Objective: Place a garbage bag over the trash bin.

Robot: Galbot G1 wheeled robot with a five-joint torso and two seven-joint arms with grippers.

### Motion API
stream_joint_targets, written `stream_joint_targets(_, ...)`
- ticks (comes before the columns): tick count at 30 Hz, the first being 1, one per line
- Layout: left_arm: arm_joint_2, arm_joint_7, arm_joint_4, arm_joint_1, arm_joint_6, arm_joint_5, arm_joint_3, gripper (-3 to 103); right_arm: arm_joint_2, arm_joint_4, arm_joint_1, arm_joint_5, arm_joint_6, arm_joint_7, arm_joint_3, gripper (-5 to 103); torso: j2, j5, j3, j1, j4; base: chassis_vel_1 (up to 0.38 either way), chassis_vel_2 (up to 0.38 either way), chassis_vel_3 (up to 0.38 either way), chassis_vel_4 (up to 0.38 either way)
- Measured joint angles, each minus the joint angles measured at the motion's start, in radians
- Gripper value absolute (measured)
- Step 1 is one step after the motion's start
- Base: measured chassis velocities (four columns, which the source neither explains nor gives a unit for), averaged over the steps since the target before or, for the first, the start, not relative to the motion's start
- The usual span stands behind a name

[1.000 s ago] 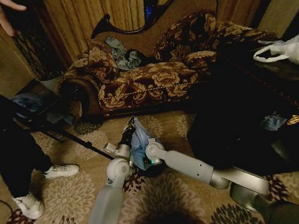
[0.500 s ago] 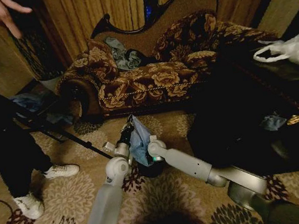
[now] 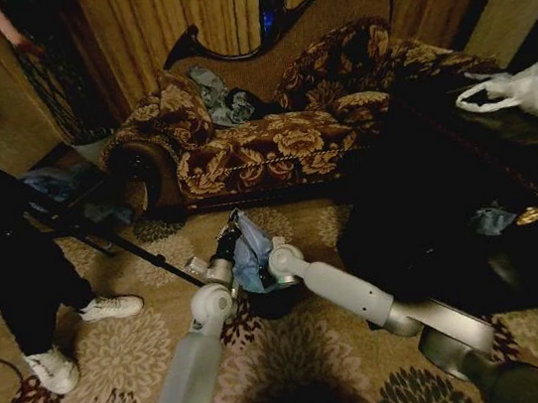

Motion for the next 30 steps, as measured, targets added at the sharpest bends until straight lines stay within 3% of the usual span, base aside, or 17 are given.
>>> stream_joint_targets(8, -0.002, 0.001, 0.018, -0.001, 0.000, 0.002, 0.004, 0, -0.070, 0.136, -0.007, -0.001, 0.000, 0.010, -0.002, 81, 0.000, 0.0000, 0.000, 0.000, 0.0000, 0.000, 0.000, 0.000, 0.000)
stream_joint_targets(10, -0.002, 0.001, 0.023, -0.002, 0.000, 0.002, 0.005, 0, -0.077, 0.149, -0.008, -0.006, 0.000, 0.010, -0.002, 81, 0.000, 0.0000, 0.000, 0.000, 0.0001, 0.000, 0.000, 0.000, 0.000)
stream_joint_targets(12, -0.001, 0.001, 0.040, -0.008, -0.001, 0.003, 0.006, 0, -0.104, 0.196, -0.019, -0.027, 0.000, 0.009, 0.000, 91, 0.000, -0.0001, 0.000, 0.000, 0.0000, 0.000, 0.000, 0.000, 0.000)
stream_joint_targets(15, 0.001, 0.002, 0.049, -0.012, -0.001, 0.002, 0.006, 0, -0.123, 0.236, -0.030, -0.032, 0.002, 0.009, 0.009, 99, 0.000, 0.0000, 0.000, 0.000, -0.0001, 0.000, 0.000, 0.000, 0.000)
stream_joint_targets(26, 0.002, 0.000, 0.071, -0.015, -0.001, 0.004, 0.014, 0, -0.190, 0.382, -0.041, -0.065, -0.001, -0.009, 0.054, 100, 0.000, -0.0001, 0.000, 0.000, 0.0001, 0.000, 0.000, 0.000, 0.000)
stream_joint_targets(30, 0.003, 0.003, 0.097, -0.024, -0.002, 0.004, 0.021, 0, -0.246, 0.389, -0.064, -0.221, -0.036, -0.157, 0.121, 100, 0.000, 0.0001, 0.000, 0.000, 0.0000, 0.000, 0.000, 0.000, 0.000)
